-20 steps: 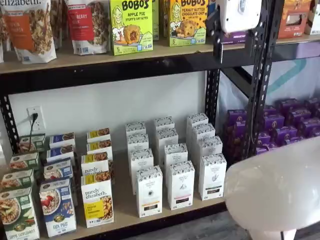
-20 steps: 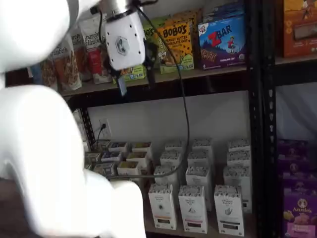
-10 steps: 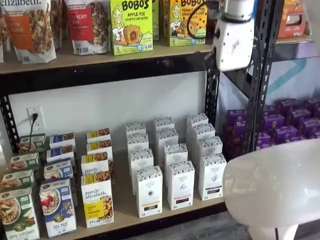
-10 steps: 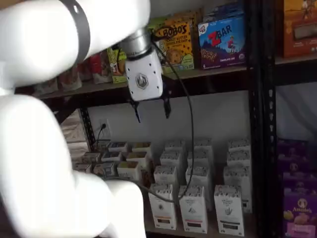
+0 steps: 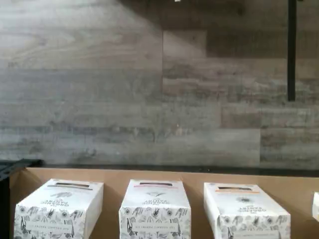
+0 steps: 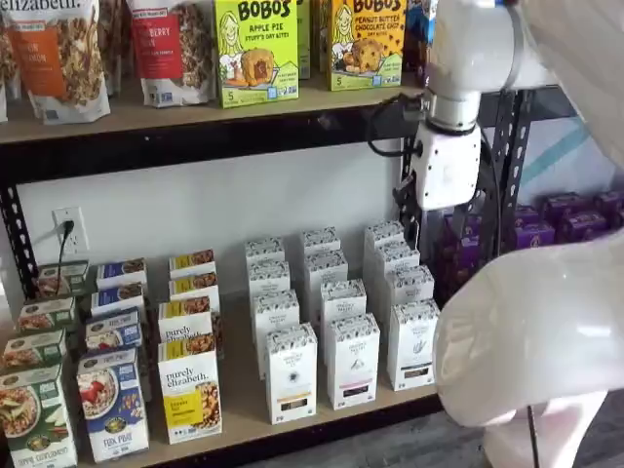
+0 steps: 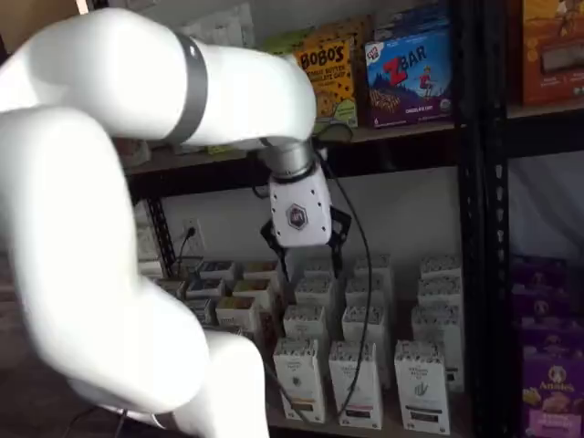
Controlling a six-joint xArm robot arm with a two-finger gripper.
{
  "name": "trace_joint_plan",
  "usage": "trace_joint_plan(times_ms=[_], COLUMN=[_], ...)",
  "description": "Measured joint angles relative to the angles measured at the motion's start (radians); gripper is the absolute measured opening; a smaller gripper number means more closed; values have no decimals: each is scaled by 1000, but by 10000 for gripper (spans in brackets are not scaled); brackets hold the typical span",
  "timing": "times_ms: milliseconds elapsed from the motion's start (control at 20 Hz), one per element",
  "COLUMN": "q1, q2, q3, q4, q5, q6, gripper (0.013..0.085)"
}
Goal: Pick up the white box with a green strip in the middle, on the bottom shelf, the sixth box from the left
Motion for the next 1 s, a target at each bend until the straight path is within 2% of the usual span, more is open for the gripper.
trace_joint_plan(times_ms=[300, 450, 700, 900, 1000], q1=[-10, -6, 2, 10, 12], q2=[149, 231, 392, 515, 571], q3=[40, 51, 24, 11, 1], q4=[11, 1, 21, 28, 17], q5=[-210, -319, -441, -592, -661], q6=[-17, -6, -16, -17, -5], gripper=[850, 850, 850, 850, 850])
